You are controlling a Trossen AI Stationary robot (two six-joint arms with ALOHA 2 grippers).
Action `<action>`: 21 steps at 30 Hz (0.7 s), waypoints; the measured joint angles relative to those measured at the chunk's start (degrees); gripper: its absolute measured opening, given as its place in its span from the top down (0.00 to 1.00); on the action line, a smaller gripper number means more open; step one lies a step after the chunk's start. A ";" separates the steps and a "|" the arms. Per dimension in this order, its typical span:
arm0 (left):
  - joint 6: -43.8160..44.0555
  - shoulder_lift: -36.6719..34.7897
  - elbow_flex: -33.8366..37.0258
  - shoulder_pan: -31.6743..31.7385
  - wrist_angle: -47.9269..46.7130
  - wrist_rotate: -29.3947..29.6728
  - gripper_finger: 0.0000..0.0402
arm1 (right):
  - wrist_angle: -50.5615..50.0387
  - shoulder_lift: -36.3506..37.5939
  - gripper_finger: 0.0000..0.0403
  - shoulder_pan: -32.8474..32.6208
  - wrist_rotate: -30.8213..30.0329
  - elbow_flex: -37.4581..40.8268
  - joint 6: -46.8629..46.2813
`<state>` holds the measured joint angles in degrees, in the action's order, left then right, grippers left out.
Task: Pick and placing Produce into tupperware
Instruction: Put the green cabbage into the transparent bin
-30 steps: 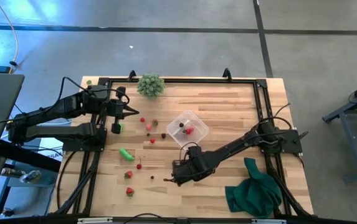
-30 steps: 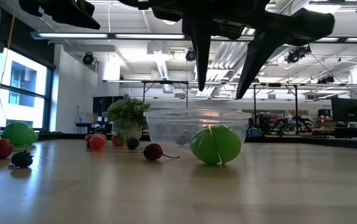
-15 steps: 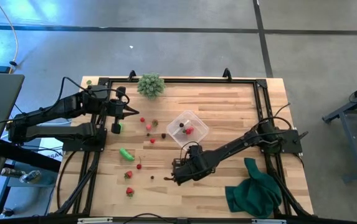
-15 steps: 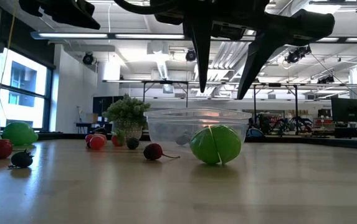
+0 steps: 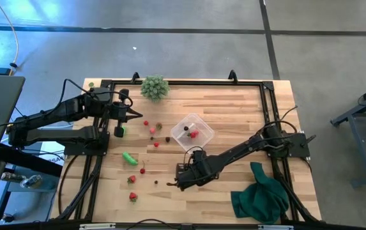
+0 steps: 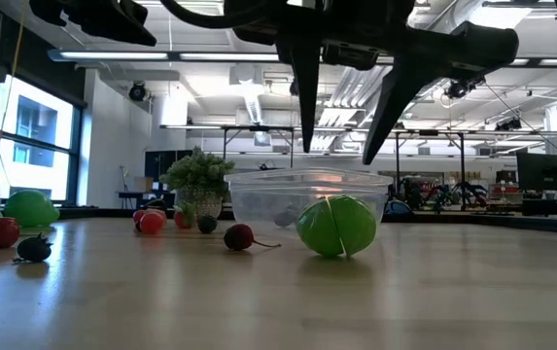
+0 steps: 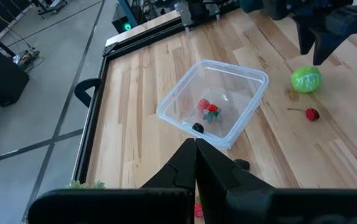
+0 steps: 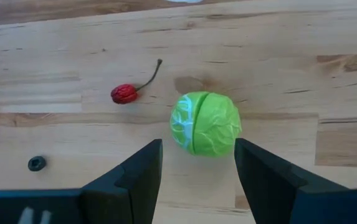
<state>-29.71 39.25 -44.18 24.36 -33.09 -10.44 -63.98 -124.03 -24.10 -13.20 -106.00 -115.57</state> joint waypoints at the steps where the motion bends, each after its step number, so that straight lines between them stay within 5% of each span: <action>1: -0.01 0.00 0.00 0.02 -0.02 -0.01 1.00 | 0.05 -0.01 0.52 0.00 0.03 0.00 -0.06; 13: -0.01 0.02 0.00 0.00 -0.02 0.01 1.00 | 2.57 -3.17 0.51 0.02 1.65 -0.04 -2.51; 21: 0.01 0.01 0.00 0.01 -0.02 0.01 1.00 | -0.12 -3.15 0.28 0.00 1.61 -0.04 -2.91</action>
<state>-29.70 39.26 -44.18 24.37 -33.10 -10.44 -64.10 -127.17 -24.10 -11.60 -106.04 -118.48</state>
